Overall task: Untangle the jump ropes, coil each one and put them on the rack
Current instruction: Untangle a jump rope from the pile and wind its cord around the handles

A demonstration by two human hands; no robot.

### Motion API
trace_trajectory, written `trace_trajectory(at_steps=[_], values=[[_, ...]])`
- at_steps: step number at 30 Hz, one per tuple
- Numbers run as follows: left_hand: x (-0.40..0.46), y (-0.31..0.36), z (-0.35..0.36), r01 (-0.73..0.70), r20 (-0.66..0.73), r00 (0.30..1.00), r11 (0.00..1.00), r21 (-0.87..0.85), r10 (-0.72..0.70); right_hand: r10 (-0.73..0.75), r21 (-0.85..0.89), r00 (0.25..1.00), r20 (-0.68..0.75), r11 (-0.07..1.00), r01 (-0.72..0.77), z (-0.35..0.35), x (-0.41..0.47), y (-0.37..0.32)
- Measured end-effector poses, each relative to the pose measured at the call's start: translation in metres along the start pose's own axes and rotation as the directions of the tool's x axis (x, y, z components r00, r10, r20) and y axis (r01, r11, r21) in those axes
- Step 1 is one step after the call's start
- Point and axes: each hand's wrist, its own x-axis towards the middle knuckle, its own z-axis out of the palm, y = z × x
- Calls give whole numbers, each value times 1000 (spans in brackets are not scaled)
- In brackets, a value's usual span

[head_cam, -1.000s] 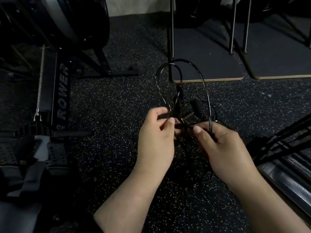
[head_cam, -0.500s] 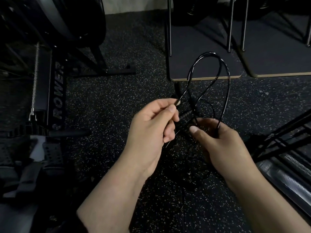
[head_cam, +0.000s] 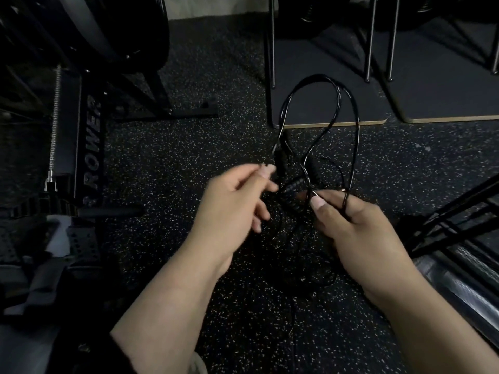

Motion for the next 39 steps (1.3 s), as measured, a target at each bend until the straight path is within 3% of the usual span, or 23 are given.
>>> trace_trajectory(at_steps=[3,10,19,27,36,39], values=[[-6,-3,11,-5,153,988,989,147,-18,-42,-27,996,74,999,44,2,-2,-6],[-5,-3,10,96,254,964,995,-34,-85,-28,-45,987,157,998,35,-2,-6,-9],[-3,-1,7,32,287,957,999,8,-33,-68,-70,993,101,995,75,-5,-4,-8],[0,5,3,-210,113,976,946,248,187,-76,-42,996,39,996,78,-12,-3,-14],[3,8,-3,-286,-52,950,928,239,307,-127,-97,991,51,987,131,-18,-5,-20],[4,10,-11,-249,-113,955,950,186,272,-129,-71,992,16,989,130,-20,-8,-25]])
